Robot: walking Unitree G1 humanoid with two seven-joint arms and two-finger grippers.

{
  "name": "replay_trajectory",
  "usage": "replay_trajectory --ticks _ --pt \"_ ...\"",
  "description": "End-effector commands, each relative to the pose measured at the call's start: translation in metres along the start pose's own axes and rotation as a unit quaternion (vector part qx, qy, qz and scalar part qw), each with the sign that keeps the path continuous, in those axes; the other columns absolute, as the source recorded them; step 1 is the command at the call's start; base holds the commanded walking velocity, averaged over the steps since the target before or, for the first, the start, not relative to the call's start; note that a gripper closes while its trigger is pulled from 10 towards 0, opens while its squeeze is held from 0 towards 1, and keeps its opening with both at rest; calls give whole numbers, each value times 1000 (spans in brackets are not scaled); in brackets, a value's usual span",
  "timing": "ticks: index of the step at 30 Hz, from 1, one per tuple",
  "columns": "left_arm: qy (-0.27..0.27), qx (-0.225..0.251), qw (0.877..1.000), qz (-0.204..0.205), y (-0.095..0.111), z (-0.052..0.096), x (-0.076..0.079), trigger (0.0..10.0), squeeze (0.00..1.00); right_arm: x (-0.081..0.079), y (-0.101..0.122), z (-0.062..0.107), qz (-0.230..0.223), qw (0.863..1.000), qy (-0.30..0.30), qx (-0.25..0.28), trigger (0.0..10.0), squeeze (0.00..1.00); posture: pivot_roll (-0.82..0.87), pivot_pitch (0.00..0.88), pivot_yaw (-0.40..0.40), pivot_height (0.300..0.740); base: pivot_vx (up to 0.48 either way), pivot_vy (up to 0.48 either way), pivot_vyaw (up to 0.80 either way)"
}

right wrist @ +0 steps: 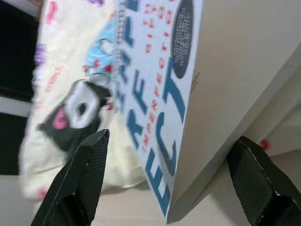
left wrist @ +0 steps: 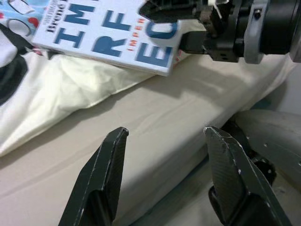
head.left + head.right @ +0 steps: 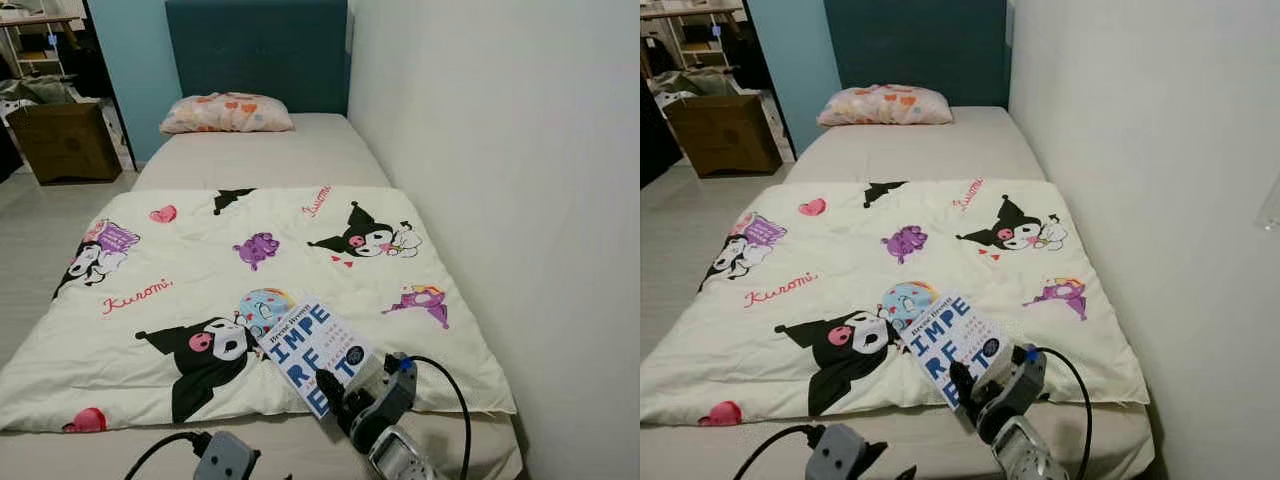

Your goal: Clean up the room

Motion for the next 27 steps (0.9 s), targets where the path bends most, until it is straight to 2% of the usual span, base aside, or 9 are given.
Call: replay_trajectory --ticks 1,9,11,14,21,22,24,26,27 --pt "1 -18 1000 -5 -10 5 -1 10000 0 -10 -9 -4 -6 1000 2 -3 10000 0 79 273 -26 548 0 0 0" --pt "10 -19 1000 -10 -10 4 -4 10000 0 -6 -7 -4 -3 1000 -4 6 8157 0 77 273 -25 548 0 0 0" --pt "13 -19 1000 -12 -10 3 -5 10000 0 -6 -6 -4 -2 1000 -6 11 3412 0 77 274 -25 548 0 0 0" --pt "16 -20 1000 -14 -10 3 -6 10000 0 -6 -6 -4 0 1000 -9 11 10000 0 77 273 -25 548 0 0 0" --pt "19 -21 1000 -14 -10 2 -6 10000 0 -7 -5 -4 -2 1000 -4 11 10000 0 76 272 -26 548 0 0 0" --pt "19 -21 999 -14 -10 2 -6 10000 0 -7 -5 -4 -7 1000 0 13 4431 0 76 271 -27 548 0 0 0" --pt "21 -21 999 -14 -10 1 -7 10000 0 -8 -4 -4 -12 1000 4 14 0 0 75 270 -28 548 0 0 0" --pt "21 -21 999 -14 -10 1 -7 10000 0 -8 -4 -4 -12 1000 4 14 0 0 75 270 -28 548 0 0 0" --pt "23 -20 999 -15 -10 0 -7 10000 0 -8 -3 -5 -12 1000 4 14 10000 0 74 270 -28 548 0 0 0"
Point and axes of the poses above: a point about 5 cm out from each wrist's last joint towards the gripper, its own z axis pointing back from the gripper into the wrist, its own y axis along the axis of the wrist's last joint, x = y × z, the point moved 5 cm from there along -z, pointing out of the wrist towards the gripper, and after that the axes turned 11 degrees about -z, right-handed, at the moved point
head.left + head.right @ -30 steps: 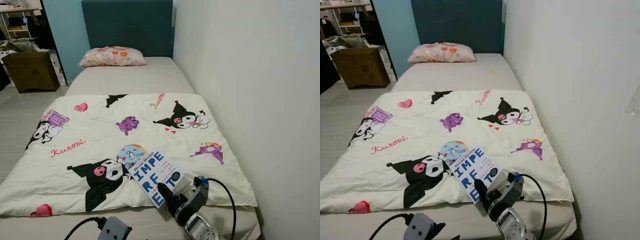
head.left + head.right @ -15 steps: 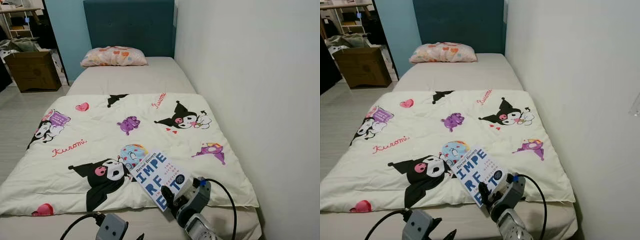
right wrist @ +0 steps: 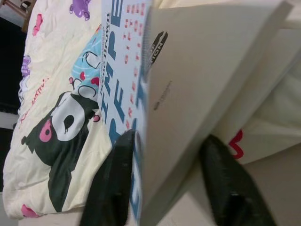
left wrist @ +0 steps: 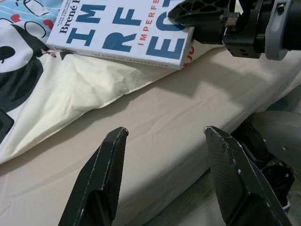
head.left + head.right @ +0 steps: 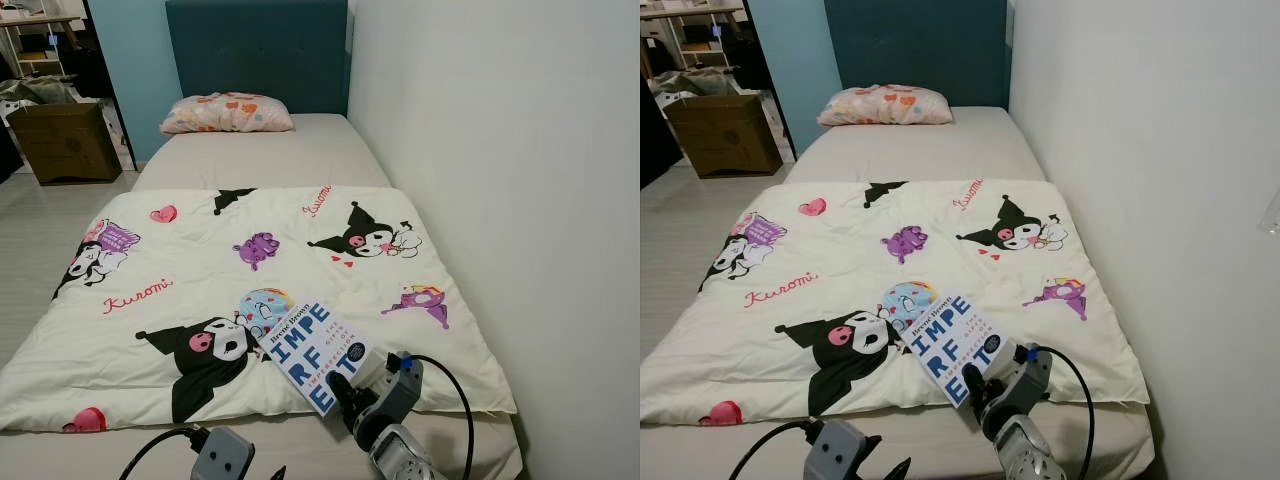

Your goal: Clean up the room

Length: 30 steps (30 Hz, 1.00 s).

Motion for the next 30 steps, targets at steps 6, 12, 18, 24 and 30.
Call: replay_trajectory --ticks 6,12,18,24,30 --pt "2 -15 1000 -5 -8 3 0 10000 0 -11 -7 -4 -12 1000 12 -5 10000 0 74 268 -29 548 0 0 0" --pt "4 -15 1000 -6 -9 2 -1 10000 0 -13 -6 -5 -16 1000 16 -2 8627 0 74 266 -30 548 0 0 0" --pt "7 -12 1000 -7 -8 1 -3 10000 0 -29 8 -9 -57 997 46 20 1373 0 71 262 -30 548 0 0 0" --pt "9 -10 1000 -7 -6 0 -3 10000 0 -48 25 -12 -129 987 88 40 0 0 67 262 -29 548 0 0 0" --pt "6 -8 1000 -5 -6 -1 -1 10000 0 -84 50 -12 -193 966 166 56 0 0 67 263 -27 548 0 0 0"
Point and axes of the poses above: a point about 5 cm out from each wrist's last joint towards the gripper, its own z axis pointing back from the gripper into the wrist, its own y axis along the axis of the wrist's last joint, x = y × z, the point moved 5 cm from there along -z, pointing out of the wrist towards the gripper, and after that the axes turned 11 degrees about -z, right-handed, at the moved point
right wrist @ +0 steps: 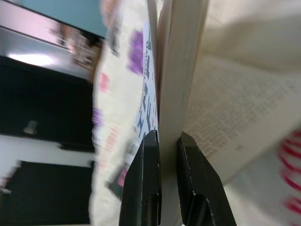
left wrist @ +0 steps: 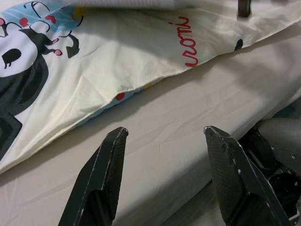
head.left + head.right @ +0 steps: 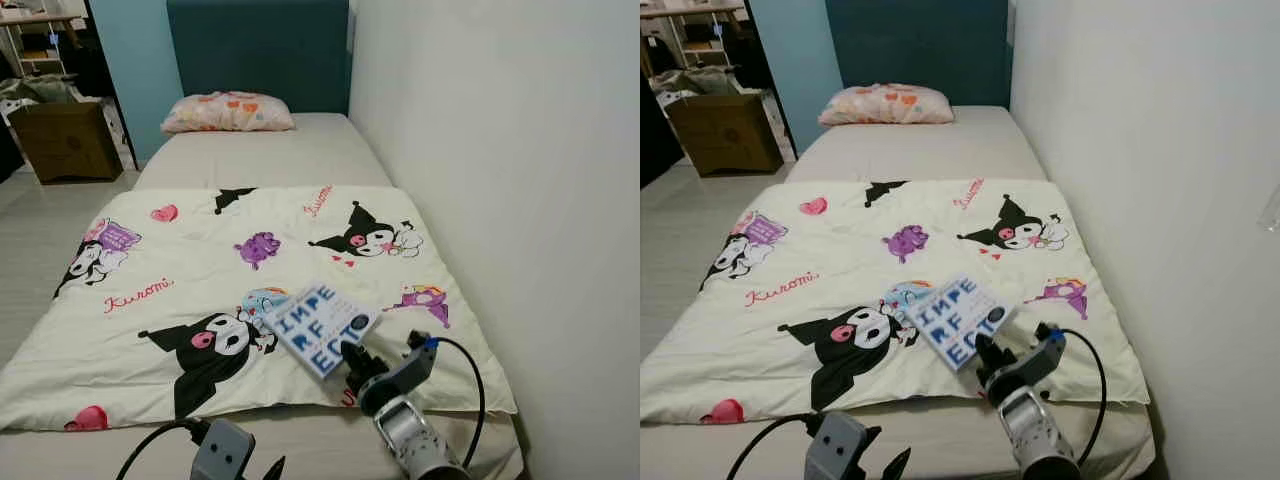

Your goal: Clean up the room

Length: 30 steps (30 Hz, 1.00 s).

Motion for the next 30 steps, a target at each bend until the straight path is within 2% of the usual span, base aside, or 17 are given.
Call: replay_trajectory --ticks 1,3,4,15,17,18,19,21,22,23,24,25,26,27,28,29,30 --pt "-4 -17 1000 1 -10 4 3 10000 0 -27 -16 -9 -37 998 49 -6 0 0 67 263 -27 548 0 0 0" --pt "-4 -17 1000 1 -9 4 3 10000 0 -35 -12 -11 -49 997 62 -1 0 0 67 263 -27 548 0 0 0" --pt "-5 -16 1000 2 -9 4 3 10000 0 -48 -6 -14 -72 994 81 9 0 0 67 263 -27 548 0 0 0" --pt "-4 -15 1000 3 -9 3 3 10000 0 -74 2 -18 -92 988 122 9 0 0 67 262 -27 548 0 0 0" --pt "0 -15 1000 2 -9 3 2 10000 0 -83 -2 -16 -6 991 136 -3 0 0 67 252 -30 548 0 0 0" --pt "0 -15 1000 2 -9 3 2 10000 0 -83 -2 -16 -6 991 136 -3 0 0 67 252 -30 548 0 0 0" --pt "4 -16 1000 1 -9 2 0 10000 0 -87 -4 -15 77 988 136 -2 0 0 67 250 -30 548 0 0 0" --pt "11 -15 1000 0 -9 1 -4 10000 0 -95 1 -12 189 972 134 31 0 0 67 242 -30 548 0 0 0" --pt "14 -14 1000 -1 -8 1 -5 10000 0 -98 7 -10 258 956 128 56 0 0 67 242 -30 548 0 0 0" --pt "16 -13 1000 -2 -8 0 -6 10000 0 -100 11 -9 299 943 125 71 0 0 67 242 -30 548 0 0 0" --pt "16 -13 1000 -2 -8 0 -6 10000 0 -100 11 -9 299 943 125 71 0 0 67 242 -30 548 0 0 0" --pt "19 -13 1000 -3 -8 0 -7 10000 0 -104 12 -7 359 921 130 79 0 0 65 235 -30 548 0 0 0" --pt "19 -13 1000 -3 -8 0 -7 10000 0 -104 12 -7 359 921 130 79 0 0 65 235 -30 548 0 0 0" --pt "20 -13 1000 -4 -8 0 -8 10000 0 -106 12 -6 395 905 134 82 0 0 65 235 -30 548 0 0 0" --pt "21 -13 1000 -4 -8 -1 -8 10000 0 -113 11 -2 466 867 147 95 0 0 60 230 -27 548 0 0 0" --pt "21 -13 1000 -4 -8 -1 -8 10000 0 -113 11 -2 466 867 147 95 0 0 60 230 -27 548 0 0 0" --pt "22 -13 1000 -4 -9 -1 -9 10000 0 -118 9 2 539 820 161 105 549 0 57 226 -25 548 0 0 0"
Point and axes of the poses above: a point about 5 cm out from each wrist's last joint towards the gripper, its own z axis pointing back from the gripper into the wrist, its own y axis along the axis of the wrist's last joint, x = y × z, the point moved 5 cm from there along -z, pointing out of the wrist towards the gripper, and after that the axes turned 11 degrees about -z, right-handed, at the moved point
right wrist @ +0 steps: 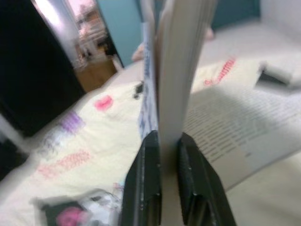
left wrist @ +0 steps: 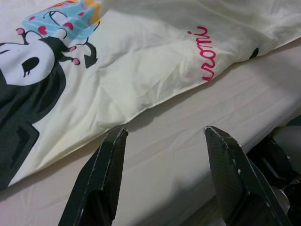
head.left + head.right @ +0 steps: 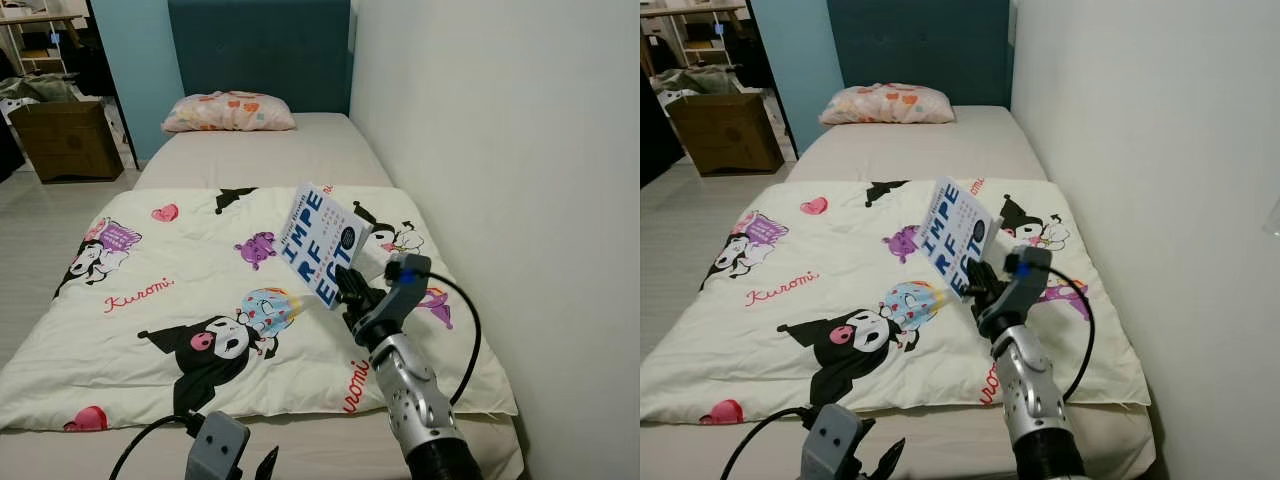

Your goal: Clean up the room

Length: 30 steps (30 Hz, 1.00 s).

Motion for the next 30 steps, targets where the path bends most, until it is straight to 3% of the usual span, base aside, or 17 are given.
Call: replay_trajectory --ticks 1,2,3,4,5,7,8,9,10,11,13,18,23,24,25,28,30 --pt "-1 -17 1000 0 -10 4 3 10000 0 -16 20 -1 63 996 33 50 549 0 57 226 -25 548 0 0 0" --pt "-1 -17 1000 0 -10 3 3 10000 0 -21 20 2 146 987 47 56 1216 0 56 224 -24 548 0 0 0" --pt "-1 -17 1000 0 -10 3 3 10000 0 -21 20 2 146 987 47 56 1216 0 56 224 -24 548 0 0 0" --pt "-1 -17 1000 0 -10 2 4 10000 0 -26 14 6 232 969 64 52 2000 0 56 220 -24 548 0 0 0" --pt "-2 -16 1000 1 -10 2 5 10000 0 -26 7 10 285 955 68 45 3804 0 58 216 -25 548 0 0 0" --pt "-2 -16 1000 1 -10 2 5 10000 0 -26 7 10 285 955 68 45 3804 0 58 216 -25 548 0 0 0" --pt "-2 -16 1000 0 -10 1 5 10000 0 -26 2 13 323 943 71 41 3804 0 58 216 -25 548 0 0 0" --pt "-1 -15 1000 0 -10 1 5 10000 0 -25 -3 16 356 931 72 38 6314 0 57 213 -25 548 0 0 0" --pt "-1 -15 1000 0 -10 1 5 10000 0 -25 -3 16 356 931 72 38 6314 0 57 213 -25 548 0 0 0" --pt "0 -15 1000 0 -10 1 5 10000 0 -24 -6 19 383 920 73 38 9804 0 58 212 -25 548 0 0 0" --pt "1 -15 1000 0 -10 0 5 10000 0 -20 -14 24 424 902 74 34 10000 0 57 209 -25 548 0 0 0" --pt "1 -15 1000 -2 -11 1 5 10000 0 -17 -22 28 451 888 78 28 10000 0 56 208 -26 548 0 0 0" --pt "3 -18 1000 -1 -12 1 5 10000 0 -9 -27 31 438 897 61 17 10000 0 56 208 -27 548 0 0 0" --pt "8 -25 1000 -3 -14 1 3 10000 0 -3 -31 32 400 916 42 4 10000 0 53 204 -28 548 0 0 0" --pt "8 -25 1000 -3 -14 1 3 10000 0 -3 -31 32 400 916 42 4 10000 0 53 204 -28 548 0 0 0" --pt "31 -49 998 0 -23 -1 -4 10000 0 15 -40 39 302 953 -5 -30 10000 0 50 201 -29 548 0 0 0" --pt "51 -63 997 9 -27 -1 -9 10000 0 27 -49 45 193 979 -42 -59 10000 0 47 200 -31 548 0 0 0"
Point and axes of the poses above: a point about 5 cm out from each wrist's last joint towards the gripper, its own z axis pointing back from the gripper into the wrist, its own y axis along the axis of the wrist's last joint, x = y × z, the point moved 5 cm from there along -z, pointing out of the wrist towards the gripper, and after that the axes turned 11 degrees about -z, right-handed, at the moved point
